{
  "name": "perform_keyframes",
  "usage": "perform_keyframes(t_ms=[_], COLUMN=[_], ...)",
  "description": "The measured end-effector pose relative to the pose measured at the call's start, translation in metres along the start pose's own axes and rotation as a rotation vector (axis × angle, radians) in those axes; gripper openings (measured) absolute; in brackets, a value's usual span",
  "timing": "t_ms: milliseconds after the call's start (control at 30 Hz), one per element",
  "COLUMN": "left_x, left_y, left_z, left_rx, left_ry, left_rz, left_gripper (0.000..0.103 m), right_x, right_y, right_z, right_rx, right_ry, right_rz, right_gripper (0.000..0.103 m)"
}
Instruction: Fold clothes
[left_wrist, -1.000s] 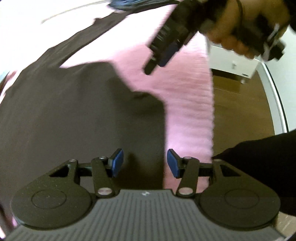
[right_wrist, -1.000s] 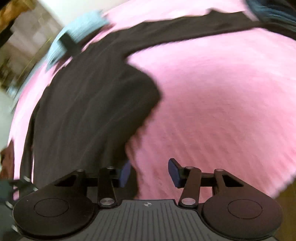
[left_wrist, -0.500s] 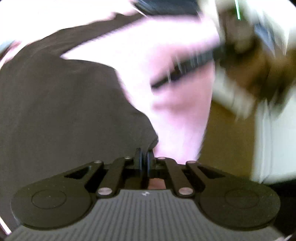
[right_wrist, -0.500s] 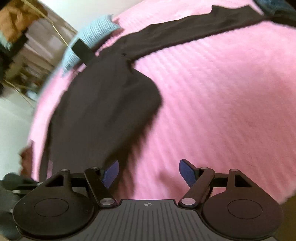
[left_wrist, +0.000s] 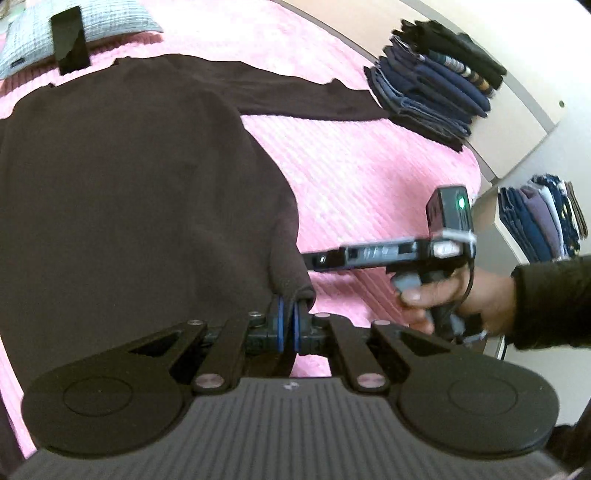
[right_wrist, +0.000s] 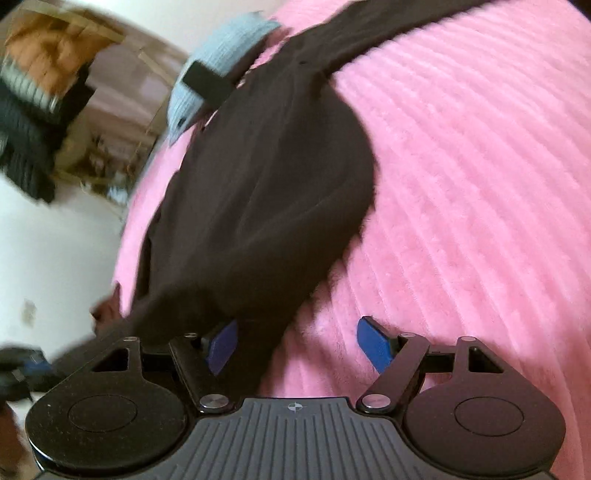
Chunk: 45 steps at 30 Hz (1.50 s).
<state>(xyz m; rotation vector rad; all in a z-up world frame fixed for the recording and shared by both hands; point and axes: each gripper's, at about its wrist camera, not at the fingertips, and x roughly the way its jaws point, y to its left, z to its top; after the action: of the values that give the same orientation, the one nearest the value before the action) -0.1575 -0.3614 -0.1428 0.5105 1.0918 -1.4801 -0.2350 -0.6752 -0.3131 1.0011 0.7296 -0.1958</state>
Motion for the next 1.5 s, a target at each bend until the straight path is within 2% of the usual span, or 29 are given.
perform_keyframes(t_ms=[100,233,333,367,400,433,567,633,667,700,733,833,900,967,1000,1033,1100,1200,1333,1367,1400,1433,1467,1500], left_x=[-0.002,-0.004,-0.003,-0.002,-0.002,-0.002,0.002,0.004,0.005,0.005,0.005,0.003,0.007,0.020,0.030,0.039,0.057,0.065,0.042,0.034,0.027,0.019,0.011,0.004], left_y=[0.013,0.031,0.040,0.042,0.044,0.046,0.053,0.053,0.052,0.050,0.046,0.023,-0.005,-0.037,-0.053,-0.066,-0.085,-0.091,-0.058,-0.047,-0.034,-0.021,-0.007,0.006], left_z=[0.000,-0.001,0.000,0.001,0.001,-0.001,-0.007,-0.010,-0.012,-0.013,-0.013,-0.011,-0.008,-0.006,-0.007,-0.010,-0.017,-0.030,-0.050,-0.056,-0.063,-0.071,-0.079,-0.088], left_rx=[-0.029,-0.036,-0.017,-0.011,-0.003,0.005,0.021,0.032,0.042,0.052,0.066,0.119,0.180,0.239,0.261,0.276,0.286,0.256,0.144,0.114,0.084,0.048,0.004,-0.041], left_ry=[-0.013,-0.010,-0.003,-0.001,0.002,0.008,0.034,0.050,0.059,0.067,0.072,0.081,0.095,0.137,0.162,0.182,0.219,0.241,0.225,0.223,0.221,0.220,0.221,0.221], left_rz=[0.043,0.097,0.112,0.115,0.119,0.124,0.149,0.159,0.164,0.167,0.164,0.111,0.023,-0.087,-0.132,-0.165,-0.200,-0.165,-0.014,0.038,0.096,0.154,0.210,0.266], left_gripper=[0.002,0.002,0.002,0.003,0.003,0.003,0.003,0.003,0.003,0.003,0.003,0.003,0.004,0.007,0.010,0.018,0.030,0.030,0.033,0.033,0.035,0.036,0.037,0.038], right_x=[0.005,0.023,0.033,0.035,0.036,0.038,0.045,0.047,0.047,0.047,0.047,0.000,-0.056,-0.107,-0.128,-0.142,-0.159,-0.156,-0.150,-0.140,-0.130,-0.120,-0.111,-0.101], right_y=[0.011,0.033,0.044,0.045,0.046,0.047,0.059,0.060,0.057,0.055,0.052,0.049,0.043,0.034,0.025,0.014,-0.017,-0.046,-0.043,-0.038,-0.036,-0.034,-0.032,-0.031], right_z=[-0.002,-0.013,-0.020,-0.020,-0.019,-0.018,-0.021,-0.022,-0.020,-0.018,-0.017,-0.005,0.007,0.013,0.013,0.013,0.008,0.001,0.001,0.003,0.004,0.005,0.006,0.007], right_rx=[-0.030,-0.060,-0.068,-0.067,-0.067,-0.066,-0.135,-0.140,-0.128,-0.115,-0.103,-0.138,-0.160,-0.167,-0.160,-0.147,-0.091,-0.067,-0.126,-0.135,-0.142,-0.149,-0.155,-0.162], right_ry=[-0.015,0.008,-0.001,0.003,0.008,0.013,0.027,0.043,0.056,0.068,0.080,0.054,0.021,0.005,0.003,0.015,0.033,0.080,0.093,0.098,0.105,0.112,0.119,0.126], right_rz=[0.010,0.006,-0.064,-0.077,-0.088,-0.100,-0.168,-0.189,-0.192,-0.194,-0.197,-0.231,-0.305,-0.417,-0.466,-0.518,-0.589,-0.642,-0.587,-0.551,-0.519,-0.488,-0.458,-0.427], right_gripper=[0.075,0.075,0.071,0.067,0.056,0.049,0.048,0.038,0.009,0.000,0.000,0.000,0.000,0.000,0.000,0.000,0.000,0.000,0.000,0.011,0.040,0.057,0.066,0.066])
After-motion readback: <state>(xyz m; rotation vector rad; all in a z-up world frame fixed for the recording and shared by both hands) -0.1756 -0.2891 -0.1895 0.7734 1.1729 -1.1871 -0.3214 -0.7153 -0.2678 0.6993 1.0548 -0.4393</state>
